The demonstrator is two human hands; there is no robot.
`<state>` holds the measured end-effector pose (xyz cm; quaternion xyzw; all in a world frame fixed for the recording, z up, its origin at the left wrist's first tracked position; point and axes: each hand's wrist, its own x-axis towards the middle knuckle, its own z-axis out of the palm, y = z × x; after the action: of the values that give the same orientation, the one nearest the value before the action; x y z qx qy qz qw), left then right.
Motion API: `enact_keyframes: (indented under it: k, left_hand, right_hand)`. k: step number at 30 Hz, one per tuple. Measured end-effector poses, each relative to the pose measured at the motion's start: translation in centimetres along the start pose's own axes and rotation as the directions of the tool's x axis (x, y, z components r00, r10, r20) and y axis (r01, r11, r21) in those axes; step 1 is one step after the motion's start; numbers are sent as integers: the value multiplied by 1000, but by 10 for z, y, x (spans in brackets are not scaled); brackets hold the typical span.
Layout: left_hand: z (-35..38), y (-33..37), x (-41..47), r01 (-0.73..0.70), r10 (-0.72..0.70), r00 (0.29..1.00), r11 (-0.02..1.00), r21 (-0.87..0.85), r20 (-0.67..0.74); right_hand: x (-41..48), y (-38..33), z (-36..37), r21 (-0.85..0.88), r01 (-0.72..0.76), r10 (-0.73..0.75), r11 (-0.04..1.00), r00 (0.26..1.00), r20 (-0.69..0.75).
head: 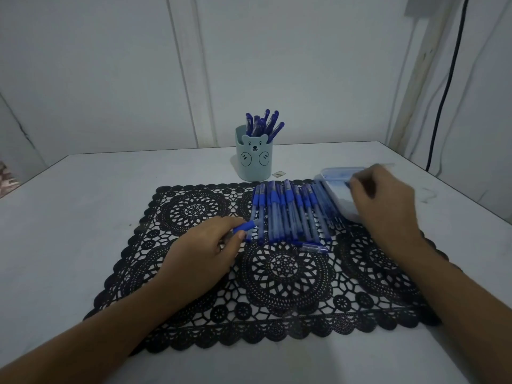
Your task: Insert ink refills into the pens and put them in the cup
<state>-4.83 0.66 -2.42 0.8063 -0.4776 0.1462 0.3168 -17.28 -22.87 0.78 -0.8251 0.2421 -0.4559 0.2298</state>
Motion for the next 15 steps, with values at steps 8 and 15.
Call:
enact_keyframes:
  k: [8,15]
  left_hand:
    - [-1,2,0,48,-48,999,999,-6,18]
    - [1,2,1,47,-47,999,999,-8,11]
  right_hand:
    - [-7,13,18,-319,204,-121,925,957,262]
    - [15,29,5,-450,30,52,892,984,168]
